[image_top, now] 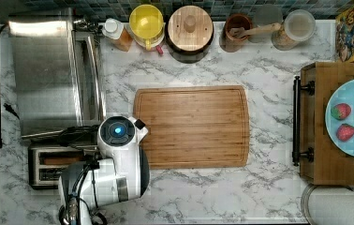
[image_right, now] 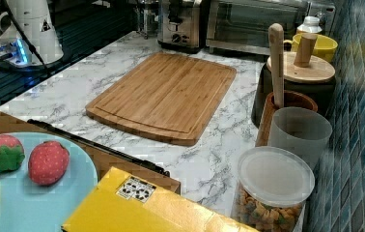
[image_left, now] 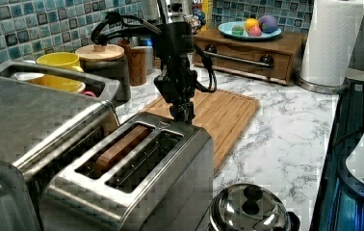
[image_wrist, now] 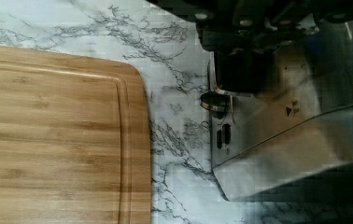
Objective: Turn on the toaster.
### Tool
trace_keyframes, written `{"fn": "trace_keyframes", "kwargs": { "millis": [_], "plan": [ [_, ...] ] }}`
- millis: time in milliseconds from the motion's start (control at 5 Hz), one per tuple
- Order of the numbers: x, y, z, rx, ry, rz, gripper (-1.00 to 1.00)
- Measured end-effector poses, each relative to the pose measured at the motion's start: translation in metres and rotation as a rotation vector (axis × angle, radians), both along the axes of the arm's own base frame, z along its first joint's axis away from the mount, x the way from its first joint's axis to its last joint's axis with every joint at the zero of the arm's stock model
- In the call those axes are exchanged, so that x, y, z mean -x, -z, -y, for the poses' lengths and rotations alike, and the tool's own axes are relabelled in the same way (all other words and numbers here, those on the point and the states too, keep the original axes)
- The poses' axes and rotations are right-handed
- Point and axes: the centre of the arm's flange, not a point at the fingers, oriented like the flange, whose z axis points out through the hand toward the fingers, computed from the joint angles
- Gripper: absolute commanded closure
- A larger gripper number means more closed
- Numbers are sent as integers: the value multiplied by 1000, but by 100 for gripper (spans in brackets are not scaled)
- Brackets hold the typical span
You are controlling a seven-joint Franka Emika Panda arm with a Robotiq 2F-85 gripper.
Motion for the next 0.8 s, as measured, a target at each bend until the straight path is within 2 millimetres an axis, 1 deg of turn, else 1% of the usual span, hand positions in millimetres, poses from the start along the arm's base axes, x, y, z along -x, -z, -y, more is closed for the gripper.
{"fn": "trace_keyframes", "kwargs": {
  "millis": [200,400,600,800],
  "plan": [
    [-1,2,0,0,1,-4,100],
    [-6,23,-4,19,4,-27,100],
    [-17,27,-6,30,58,-63,100],
    [-16,26,-6,44,99,-67,100]
  ]
}}
